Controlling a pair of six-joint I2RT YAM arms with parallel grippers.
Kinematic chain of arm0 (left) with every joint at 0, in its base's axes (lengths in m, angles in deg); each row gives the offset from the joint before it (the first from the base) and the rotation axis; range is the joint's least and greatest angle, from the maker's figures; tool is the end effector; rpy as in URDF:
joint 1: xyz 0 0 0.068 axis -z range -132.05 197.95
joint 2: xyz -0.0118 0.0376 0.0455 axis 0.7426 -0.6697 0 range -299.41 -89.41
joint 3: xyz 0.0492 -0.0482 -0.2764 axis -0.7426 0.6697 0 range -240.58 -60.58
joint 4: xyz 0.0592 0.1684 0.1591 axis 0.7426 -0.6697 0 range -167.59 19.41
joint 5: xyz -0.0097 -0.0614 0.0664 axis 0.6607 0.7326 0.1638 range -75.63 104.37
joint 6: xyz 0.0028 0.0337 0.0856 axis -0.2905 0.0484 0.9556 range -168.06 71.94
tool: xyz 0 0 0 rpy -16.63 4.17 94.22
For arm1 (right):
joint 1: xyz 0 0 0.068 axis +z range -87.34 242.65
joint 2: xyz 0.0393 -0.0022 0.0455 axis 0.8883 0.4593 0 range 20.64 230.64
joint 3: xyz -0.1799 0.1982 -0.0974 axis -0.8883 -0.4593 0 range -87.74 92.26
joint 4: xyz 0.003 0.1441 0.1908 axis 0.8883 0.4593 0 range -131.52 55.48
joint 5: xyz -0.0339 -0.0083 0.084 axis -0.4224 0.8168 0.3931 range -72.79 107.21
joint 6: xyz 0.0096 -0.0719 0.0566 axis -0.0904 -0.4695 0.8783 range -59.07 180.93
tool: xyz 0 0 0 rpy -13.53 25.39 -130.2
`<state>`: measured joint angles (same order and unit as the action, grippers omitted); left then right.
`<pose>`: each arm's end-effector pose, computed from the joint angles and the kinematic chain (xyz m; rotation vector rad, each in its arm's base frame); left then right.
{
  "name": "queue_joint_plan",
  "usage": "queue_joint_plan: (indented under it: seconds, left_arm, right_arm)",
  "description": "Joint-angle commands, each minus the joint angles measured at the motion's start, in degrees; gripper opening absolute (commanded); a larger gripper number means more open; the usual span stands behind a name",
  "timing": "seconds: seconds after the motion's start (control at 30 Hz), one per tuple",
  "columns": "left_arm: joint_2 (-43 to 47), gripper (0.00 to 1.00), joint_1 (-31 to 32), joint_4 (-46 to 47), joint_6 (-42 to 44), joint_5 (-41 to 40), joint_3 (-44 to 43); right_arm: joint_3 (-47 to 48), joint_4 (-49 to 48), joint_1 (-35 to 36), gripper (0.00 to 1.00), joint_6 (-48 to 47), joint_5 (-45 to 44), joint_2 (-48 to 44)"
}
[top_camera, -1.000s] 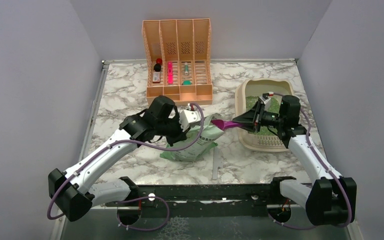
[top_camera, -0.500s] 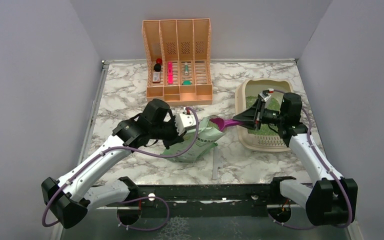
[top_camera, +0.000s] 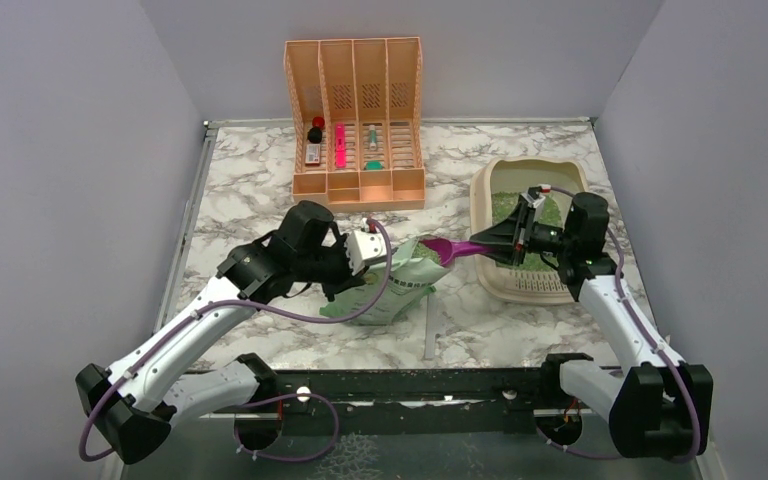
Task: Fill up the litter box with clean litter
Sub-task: 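Scoop the cat litter from the cat litter bag.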
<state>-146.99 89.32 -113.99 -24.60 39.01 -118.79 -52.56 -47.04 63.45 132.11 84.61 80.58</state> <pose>0.1286 -0.1591 0.3079 1.4256 1.8332 -0.6560 0.2062 0.0791 0.2798 0.3746 2.1560 1.8923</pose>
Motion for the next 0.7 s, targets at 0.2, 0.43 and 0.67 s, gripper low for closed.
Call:
queue_joint_plan:
  seconds: [0.2, 0.43, 0.67]
  left_arm:
    - [4.1, 0.0, 0.34, 2.23, -0.18, 5.41, -0.17]
    - [4.3, 0.0, 0.33, 2.19, 0.42, 5.26, -0.53]
    - [4.42, 0.0, 0.38, 2.1, 0.27, 5.22, -0.63]
  right_arm:
    - [-1.37, -6.76, -4.3, 0.01, 9.78, 5.41, -3.59]
    - [0.84, 5.89, -5.37, 0.01, 0.07, 3.66, -4.34]
    - [13.91, 34.67, -5.37, 0.01, -22.94, -3.37, -1.09]
